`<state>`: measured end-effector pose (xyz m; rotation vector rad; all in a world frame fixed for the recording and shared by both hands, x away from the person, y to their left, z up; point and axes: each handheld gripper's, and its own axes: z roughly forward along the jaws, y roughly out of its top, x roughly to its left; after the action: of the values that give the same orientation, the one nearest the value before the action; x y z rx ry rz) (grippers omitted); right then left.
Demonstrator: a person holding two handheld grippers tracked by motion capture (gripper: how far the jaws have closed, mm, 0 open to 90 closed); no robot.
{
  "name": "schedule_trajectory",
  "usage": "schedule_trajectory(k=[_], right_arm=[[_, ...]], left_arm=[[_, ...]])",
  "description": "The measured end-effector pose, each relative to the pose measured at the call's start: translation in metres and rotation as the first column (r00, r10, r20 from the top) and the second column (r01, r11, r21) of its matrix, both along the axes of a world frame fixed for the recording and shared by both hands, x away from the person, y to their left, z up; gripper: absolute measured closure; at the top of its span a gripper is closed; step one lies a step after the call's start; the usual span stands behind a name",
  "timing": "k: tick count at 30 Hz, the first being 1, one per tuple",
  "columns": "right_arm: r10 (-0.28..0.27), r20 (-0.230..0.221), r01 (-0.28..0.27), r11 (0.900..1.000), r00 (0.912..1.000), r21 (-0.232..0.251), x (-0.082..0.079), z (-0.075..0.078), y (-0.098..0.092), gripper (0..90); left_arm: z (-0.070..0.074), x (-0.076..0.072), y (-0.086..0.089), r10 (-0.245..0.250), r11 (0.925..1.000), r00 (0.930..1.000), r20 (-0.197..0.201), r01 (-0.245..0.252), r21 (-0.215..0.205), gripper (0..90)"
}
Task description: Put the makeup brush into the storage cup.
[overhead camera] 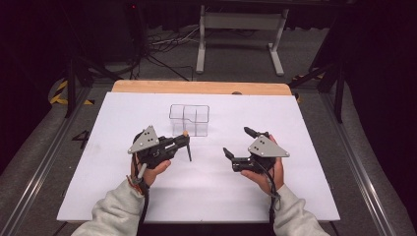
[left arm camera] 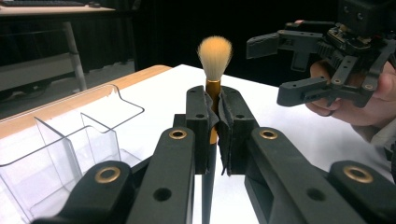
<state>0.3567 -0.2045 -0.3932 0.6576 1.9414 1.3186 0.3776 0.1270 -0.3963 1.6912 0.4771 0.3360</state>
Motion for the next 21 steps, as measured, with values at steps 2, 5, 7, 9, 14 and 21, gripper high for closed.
schedule_trajectory(k=[2, 5, 7, 9, 14, 21], right_arm=[[-0.004, 0.004, 0.004, 1.000, 1.0000, 0.000, -0.001, 0.000, -0.002, 9.4], [-0.017, 0.007, 0.017, 1.000, 0.9998, 0.004, -0.003, -0.001, -0.010, 9.6], [-0.023, 0.004, 0.023, 1.000, 0.9997, -0.003, -0.004, -0.002, -0.014, 9.6], [-0.027, 0.003, 0.027, 1.000, 0.9996, -0.001, -0.006, -0.004, -0.019, 9.7], [-0.046, 0.011, 0.046, 0.999, 0.9989, -0.011, -0.010, -0.006, -0.027, 10.4], [-0.069, 0.015, 0.069, 0.998, 0.9975, -0.010, -0.017, -0.008, -0.042, 10.4]], left_arm=[[0.000, 0.000, 0.000, 0.000, 1.0000, 1.0000, 0.003, 0.000, -0.001, 83.5], [0.000, 0.000, 0.000, -0.005, 1.0000, 1.0000, -0.002, 0.005, 0.005, 83.5], [0.000, 0.000, -0.001, 0.003, 0.9999, 1.0000, 0.008, -0.003, 0.016, 83.5], [0.000, 0.000, -0.002, 0.005, 0.9999, 0.9999, 0.013, -0.005, 0.016, 83.5], [0.001, 0.000, -0.002, 0.009, 0.9996, 0.9998, 0.019, -0.009, 0.028, 83.6], [0.002, 0.000, -0.002, 0.009, 0.9995, 0.9996, 0.026, -0.010, 0.031, 83.5]])
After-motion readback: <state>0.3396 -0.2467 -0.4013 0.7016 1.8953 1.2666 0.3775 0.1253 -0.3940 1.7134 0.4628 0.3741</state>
